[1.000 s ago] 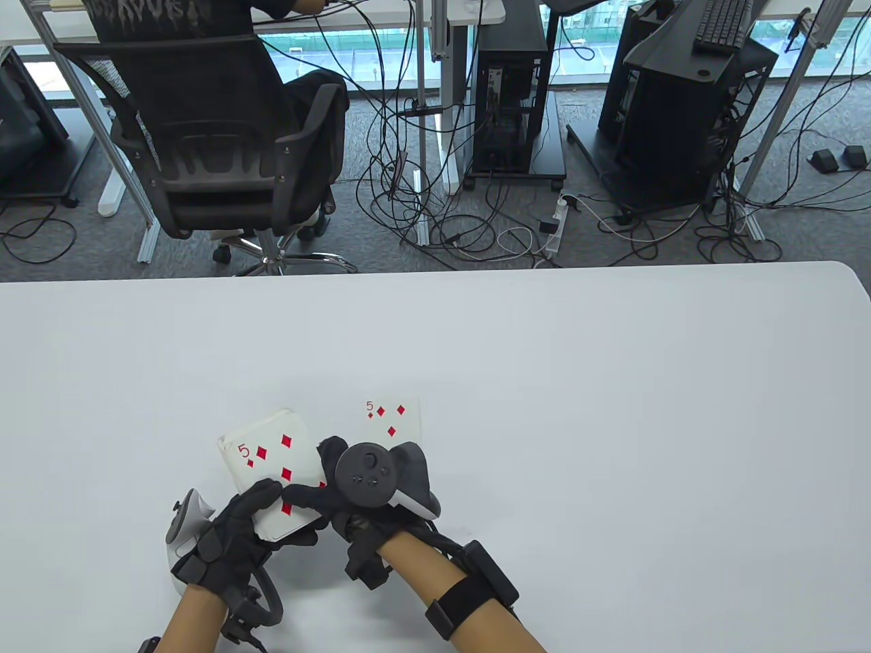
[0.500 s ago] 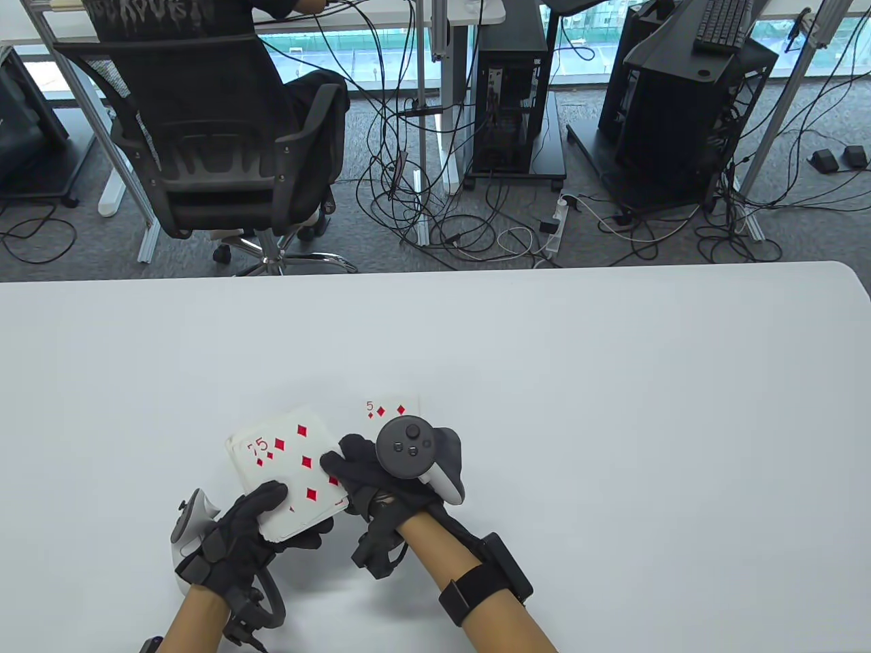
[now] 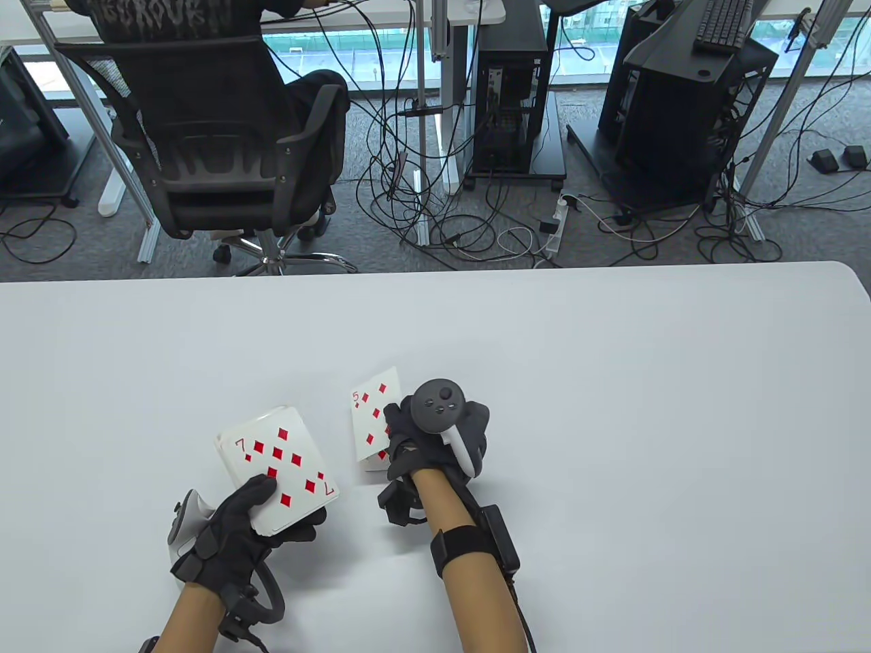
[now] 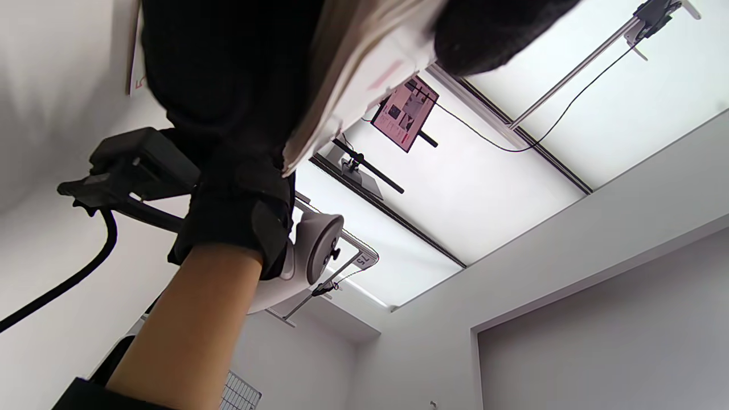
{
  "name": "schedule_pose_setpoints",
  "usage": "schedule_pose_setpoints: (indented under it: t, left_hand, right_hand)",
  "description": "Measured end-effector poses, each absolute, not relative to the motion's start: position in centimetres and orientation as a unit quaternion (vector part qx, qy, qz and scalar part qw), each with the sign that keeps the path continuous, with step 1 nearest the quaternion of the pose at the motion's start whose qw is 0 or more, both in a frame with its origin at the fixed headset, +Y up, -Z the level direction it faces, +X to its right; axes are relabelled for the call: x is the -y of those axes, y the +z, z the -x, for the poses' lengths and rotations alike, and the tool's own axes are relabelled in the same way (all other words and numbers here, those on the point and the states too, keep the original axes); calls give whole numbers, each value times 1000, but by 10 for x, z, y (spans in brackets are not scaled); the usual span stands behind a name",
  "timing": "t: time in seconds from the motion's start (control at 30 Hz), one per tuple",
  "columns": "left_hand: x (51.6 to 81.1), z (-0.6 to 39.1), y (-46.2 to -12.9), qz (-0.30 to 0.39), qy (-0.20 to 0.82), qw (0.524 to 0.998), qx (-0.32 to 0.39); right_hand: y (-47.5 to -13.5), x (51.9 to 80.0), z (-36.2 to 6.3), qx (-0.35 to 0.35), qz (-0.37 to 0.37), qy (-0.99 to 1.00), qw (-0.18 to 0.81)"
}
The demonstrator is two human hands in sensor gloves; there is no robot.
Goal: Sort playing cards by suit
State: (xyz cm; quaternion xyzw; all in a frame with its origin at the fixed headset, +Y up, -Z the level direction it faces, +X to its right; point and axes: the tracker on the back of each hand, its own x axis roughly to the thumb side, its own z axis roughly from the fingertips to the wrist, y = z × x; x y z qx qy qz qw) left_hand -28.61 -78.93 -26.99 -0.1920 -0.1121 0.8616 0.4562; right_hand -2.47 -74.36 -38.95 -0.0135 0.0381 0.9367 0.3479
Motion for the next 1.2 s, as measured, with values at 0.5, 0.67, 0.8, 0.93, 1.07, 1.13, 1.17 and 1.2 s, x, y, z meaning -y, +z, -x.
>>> schedule_pose_setpoints:
  t: [0.5, 0.67, 0.8, 0.93, 1.07, 1.13, 1.17, 1.2]
  left_hand:
    - [789, 288, -270, 190, 861, 457, 117]
    - [789, 288, -271, 189, 861, 458, 118]
    - [790, 288, -270, 192, 860, 459, 117]
    - [789, 288, -270, 191, 860, 459, 117]
    - [790, 288, -270, 193, 858, 463, 113]
    - [791, 287, -270, 196, 855, 466, 111]
    - [791, 288, -270, 197, 854, 468, 111]
    - [791, 288, -270, 198, 854, 469, 110]
  right_hand:
    - [-396, 770, 63, -86, 19, 993, -76]
    - [-396, 775, 64, -77, 2, 987, -140]
    - [-396, 773, 63, -70, 0, 986, -154]
    - [-392, 757, 62, -36, -31, 994, -99]
    - [-377, 728, 65, 21, -112, 988, 109]
    - [-364, 718, 65, 22, -142, 960, 238]
    - [-356, 715, 66, 17, -167, 936, 309]
    - [-350, 714, 66, 12, -168, 923, 346]
